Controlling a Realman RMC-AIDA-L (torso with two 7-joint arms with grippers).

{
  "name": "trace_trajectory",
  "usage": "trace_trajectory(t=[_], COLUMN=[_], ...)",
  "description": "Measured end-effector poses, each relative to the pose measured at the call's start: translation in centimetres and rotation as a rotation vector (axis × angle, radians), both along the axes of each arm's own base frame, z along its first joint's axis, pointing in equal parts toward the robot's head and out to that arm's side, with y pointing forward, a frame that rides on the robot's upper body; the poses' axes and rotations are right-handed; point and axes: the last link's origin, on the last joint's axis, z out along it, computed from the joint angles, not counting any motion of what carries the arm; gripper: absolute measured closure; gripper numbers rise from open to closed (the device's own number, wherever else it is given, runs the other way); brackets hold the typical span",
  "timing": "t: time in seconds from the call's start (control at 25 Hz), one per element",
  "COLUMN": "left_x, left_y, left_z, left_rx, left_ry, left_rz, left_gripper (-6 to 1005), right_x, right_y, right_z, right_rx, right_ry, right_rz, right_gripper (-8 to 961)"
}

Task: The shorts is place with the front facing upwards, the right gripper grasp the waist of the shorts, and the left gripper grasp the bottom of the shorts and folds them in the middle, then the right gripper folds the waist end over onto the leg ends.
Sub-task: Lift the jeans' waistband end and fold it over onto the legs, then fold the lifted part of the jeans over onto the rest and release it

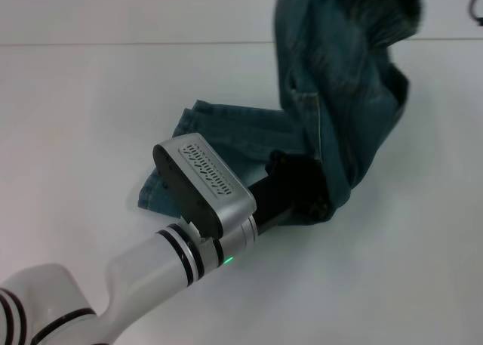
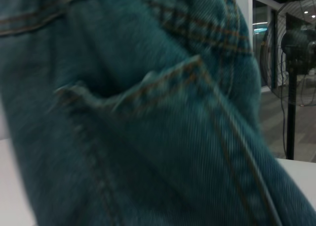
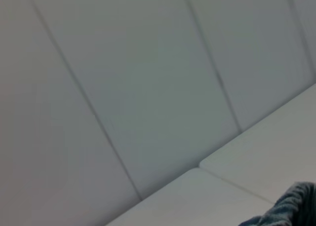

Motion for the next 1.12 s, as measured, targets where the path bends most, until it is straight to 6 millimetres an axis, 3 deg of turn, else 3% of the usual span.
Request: trace_trajectory(t=[0.24, 0.64, 0.8, 0.92, 1.04, 1.12], left_x=[-1.7, -5.4, -7.6, -9.9, -12.1, -12.4], left_y=[0.2, 0.2, 0.4, 0.4, -0.6, -1.0], left_z=[0.9, 2.6, 4.6, 7.2, 10.4, 11.3], left_rx=[0.076, 0.178, 0.326, 0.512, 0.698, 0.742], left_ry=[-0.017, -0.017, -0.02, -0.036, -0.108, -0.146], left_rz=[0.074, 0.199, 0.283, 0.391, 0.487, 0.485], left_gripper=[998, 998, 999, 999, 999, 999], right_x=[-1.2, 0.0, 0.1, -0.1, -0.8, -1.3], right_y=[-0.2, -0.3, -0.3, -0.3, 0.1, 0.6], right_z=[-3.5, -4.5, -4.5, -4.8, -6.0, -7.8], right_rx=[-0.065, -0.082, -0.08, -0.078, -0.082, -0.091], right_ry=[-0.082, -0.09, -0.093, -0.098, -0.122, -0.161], right_rz=[0.024, -0.015, -0.017, -0.014, -0.007, -0.005], right_gripper=[836, 838, 838, 838, 837, 837])
